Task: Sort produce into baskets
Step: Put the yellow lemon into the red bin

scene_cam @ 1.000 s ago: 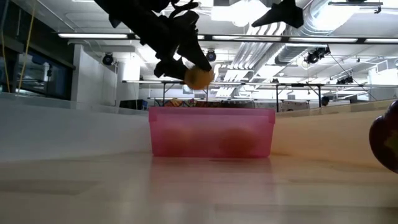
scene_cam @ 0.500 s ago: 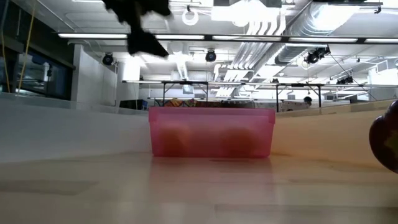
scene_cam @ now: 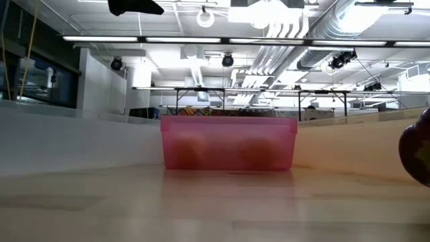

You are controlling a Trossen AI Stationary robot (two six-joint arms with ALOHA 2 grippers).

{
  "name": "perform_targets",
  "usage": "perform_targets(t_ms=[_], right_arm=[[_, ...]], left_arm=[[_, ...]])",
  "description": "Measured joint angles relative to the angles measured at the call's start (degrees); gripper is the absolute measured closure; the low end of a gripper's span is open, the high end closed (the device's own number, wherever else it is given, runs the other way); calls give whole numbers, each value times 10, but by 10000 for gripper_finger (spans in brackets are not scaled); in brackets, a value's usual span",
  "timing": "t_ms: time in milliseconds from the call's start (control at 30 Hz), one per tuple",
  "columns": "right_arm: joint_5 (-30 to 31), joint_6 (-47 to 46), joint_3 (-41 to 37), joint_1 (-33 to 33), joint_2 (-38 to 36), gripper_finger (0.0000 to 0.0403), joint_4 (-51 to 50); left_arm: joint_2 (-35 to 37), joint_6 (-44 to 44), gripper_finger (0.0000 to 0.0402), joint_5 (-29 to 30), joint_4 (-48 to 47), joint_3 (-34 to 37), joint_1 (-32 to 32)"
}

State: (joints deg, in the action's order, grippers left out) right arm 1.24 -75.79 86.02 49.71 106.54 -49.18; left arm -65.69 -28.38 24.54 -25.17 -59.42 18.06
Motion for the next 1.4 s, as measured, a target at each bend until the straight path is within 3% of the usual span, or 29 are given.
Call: perform_targets(t_ms=[133,400,800,1200,1400], right_arm=[[-1,13,65,0,70,92,-95],[6,-9,81,0,120,92,-96],[30,-11,80,-2,133,92,-108],[16,-22,19,-2,133,93,-47],[16,-16,4,-2,132,121,-15]], left_arm=[[0,9,14,0,-1,0,0],[0,11,14,0,-6,0,0],[0,16,14,-9,-7,0,0],[0,16,14,-10,-7,0,0],[0,16,14,-10,-6,0,0]])
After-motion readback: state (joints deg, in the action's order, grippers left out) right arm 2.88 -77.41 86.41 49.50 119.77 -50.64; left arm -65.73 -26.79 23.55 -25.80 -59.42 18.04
